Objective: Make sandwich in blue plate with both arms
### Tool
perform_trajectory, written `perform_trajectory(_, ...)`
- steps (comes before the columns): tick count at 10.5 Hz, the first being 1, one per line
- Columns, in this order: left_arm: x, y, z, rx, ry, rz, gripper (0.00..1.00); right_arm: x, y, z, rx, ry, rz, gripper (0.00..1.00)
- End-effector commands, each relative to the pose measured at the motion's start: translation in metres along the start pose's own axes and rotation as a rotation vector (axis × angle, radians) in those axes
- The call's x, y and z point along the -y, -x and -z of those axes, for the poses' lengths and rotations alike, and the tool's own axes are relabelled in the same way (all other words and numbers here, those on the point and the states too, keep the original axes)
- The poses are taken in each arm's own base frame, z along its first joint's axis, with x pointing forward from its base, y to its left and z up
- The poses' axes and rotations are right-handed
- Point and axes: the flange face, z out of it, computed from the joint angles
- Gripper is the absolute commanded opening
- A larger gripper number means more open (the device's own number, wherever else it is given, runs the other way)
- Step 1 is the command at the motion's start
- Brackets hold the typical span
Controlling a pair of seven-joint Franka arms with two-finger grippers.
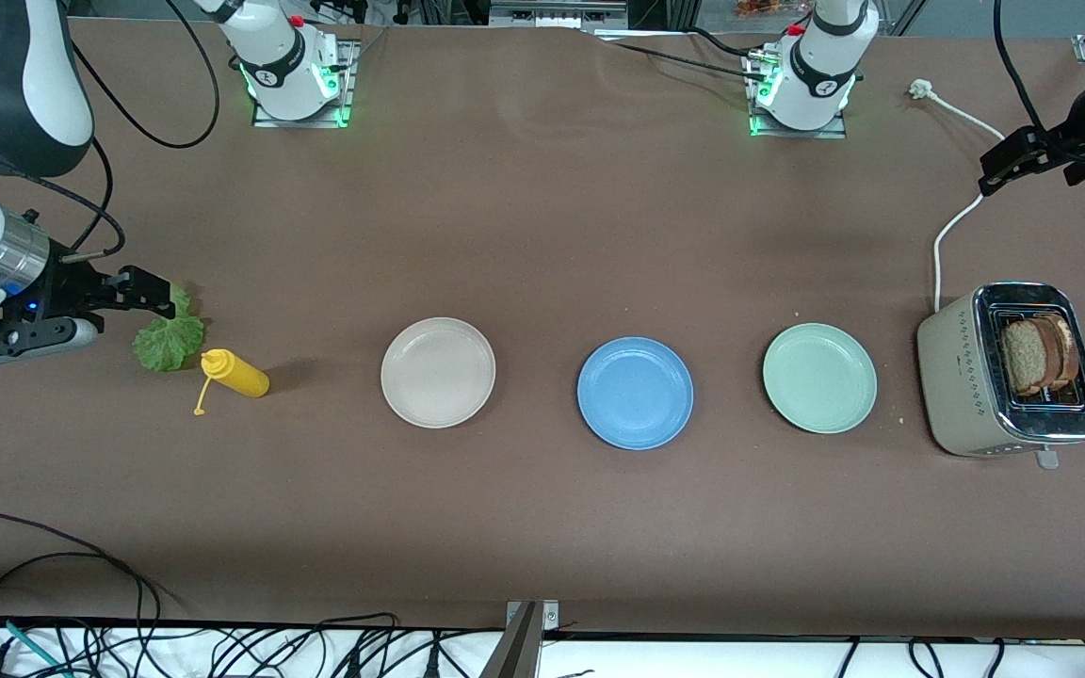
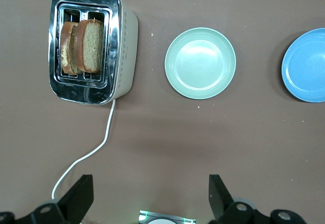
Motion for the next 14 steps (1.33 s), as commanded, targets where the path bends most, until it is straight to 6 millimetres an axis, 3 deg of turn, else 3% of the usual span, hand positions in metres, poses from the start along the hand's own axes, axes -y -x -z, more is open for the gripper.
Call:
perform_trajectory(1,0.0008,0.0015,0.0039,0.006,0.027,0.004,1.00,-0.0025,-0.0024,0.0006,-0.007,-0.018,0.001,1.00)
perform_trajectory(14,0.0008,0.0015,0.0039,0.006,0.027,0.004,1.00,-0.0086,-0.0034,0.0054,-0.001,-0.008,-0.003,1.00)
